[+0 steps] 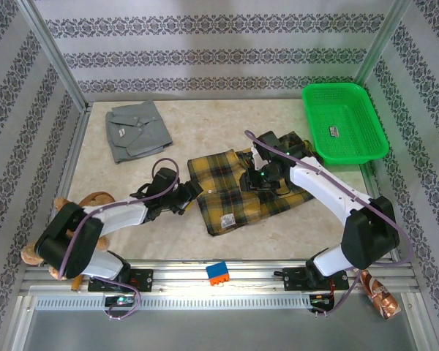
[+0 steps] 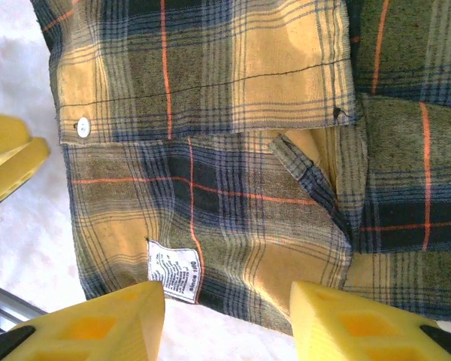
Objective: Fold and stack the long sleeve shirts
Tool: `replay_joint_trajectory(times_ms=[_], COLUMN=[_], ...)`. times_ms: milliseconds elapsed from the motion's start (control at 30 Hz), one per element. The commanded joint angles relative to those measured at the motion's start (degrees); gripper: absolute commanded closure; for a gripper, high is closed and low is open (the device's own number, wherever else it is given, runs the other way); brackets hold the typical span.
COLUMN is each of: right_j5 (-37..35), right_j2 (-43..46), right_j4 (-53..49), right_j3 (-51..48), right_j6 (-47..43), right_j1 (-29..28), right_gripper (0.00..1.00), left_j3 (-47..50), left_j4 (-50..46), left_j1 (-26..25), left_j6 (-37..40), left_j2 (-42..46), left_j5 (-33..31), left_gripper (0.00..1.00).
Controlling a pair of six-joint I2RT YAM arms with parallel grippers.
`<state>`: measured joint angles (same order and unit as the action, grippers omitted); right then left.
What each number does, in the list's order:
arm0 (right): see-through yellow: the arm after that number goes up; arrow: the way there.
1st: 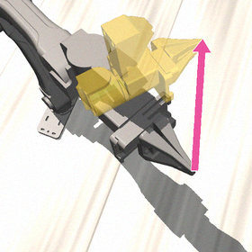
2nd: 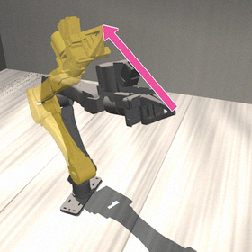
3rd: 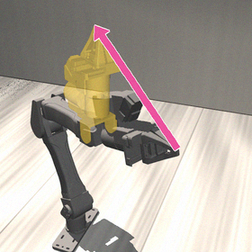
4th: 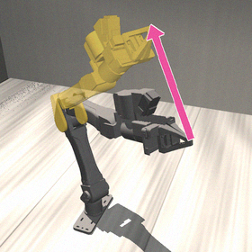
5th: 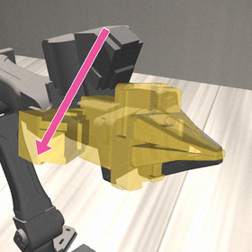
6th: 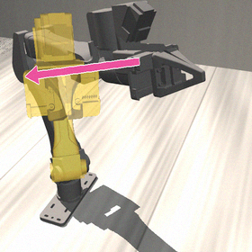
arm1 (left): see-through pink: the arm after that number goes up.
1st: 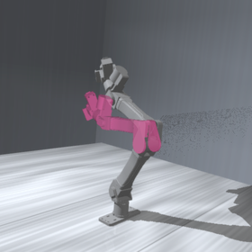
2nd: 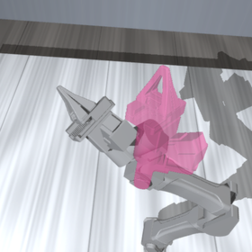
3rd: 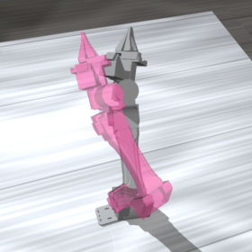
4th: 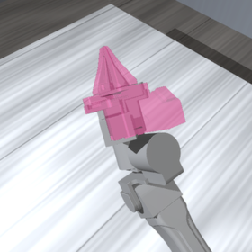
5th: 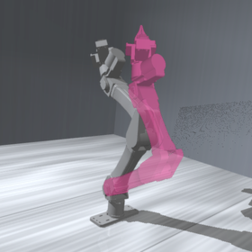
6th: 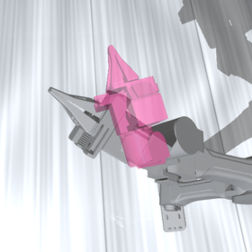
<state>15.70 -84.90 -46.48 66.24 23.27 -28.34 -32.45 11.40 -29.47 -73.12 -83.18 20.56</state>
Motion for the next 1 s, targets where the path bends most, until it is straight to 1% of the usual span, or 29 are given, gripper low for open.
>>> replay_joint_trajectory(times_ms=[0, 133, 233, 300, 400, 467, 533, 600, 700, 733, 800, 967], right_j5=[0.91, 1.07, 1.30, 2.39, 4.11, 5.24, 5.22, 5.75, 7.26, 7.33, 6.97, 5.80], right_j2=[0.37, 1.62, 1.84, 1.61, 0.66, -0.85, -2.84, -5.44, -9.68, -10.96, -14.02, -22.06], right_j4=[-0.54, -0.33, -0.04, 0.86, 2.76, 3.63, 4.75, 6.08, 8.49, 9.04, 9.85, 10.00], right_j3=[-1.30, -2.83, -3.90, -4.08, -3.61, -2.67, -1.83, -0.45, 1.50, 2.20, 4.04, 8.18], right_j6=[-2.52, -3.13, -3.50, -3.44, -3.10, -2.82, -2.21, -1.24, 0.85, 1.25, 2.10, 3.68], right_j1=[0.94, 2.72, 4.86, 6.35, 7.11, 7.16, 7.23, 7.24, 7.01, 6.85, 6.33, 3.91], right_gripper=[0.52, 0.52, 0.52, 0.53, 0.55, 0.58, 0.62, 0.68, 0.83, 0.85, 0.87, 0.89], left_j3=[-2.16, -3.54, -5.08, -5.84, -5.53, -5.98, -6.75, -7.89, -10.32, -11.03, -12.32, -14.89], left_j4=[8.20, 9.98, 12.90, 13.83, 12.93, 8.44, 2.64, -2.82, -12.05, -13.95, -17.56, -24.25], left_j1=[-0.95, -1.50, -2.31, -2.60, -2.60, -2.27, -1.99, -1.44, -1.29, -1.25, -1.06, -0.47], left_j6=[-4.25, -5.03, -5.45, -5.41, -4.74, -2.54, 0.41, 3.31, 8.13, 9.16, 11.17, 14.79], left_j2=[-3.85, -7.87, -11.30, -13.23, -13.21, -11.88, -9.85, -8.09, -5.36, -4.73, -3.65, -1.81], left_j5=[0.09, -0.31, 0.61, 1.11, 1.04, 0.70, 0.13, -0.22, -2.37, -2.76, -3.44, -4.28], left_gripper=[0.37, 0.40, 0.45, 0.53, 0.70, 0.77, 0.83, 0.88, 0.91, 0.92, 0.92, 0.93])
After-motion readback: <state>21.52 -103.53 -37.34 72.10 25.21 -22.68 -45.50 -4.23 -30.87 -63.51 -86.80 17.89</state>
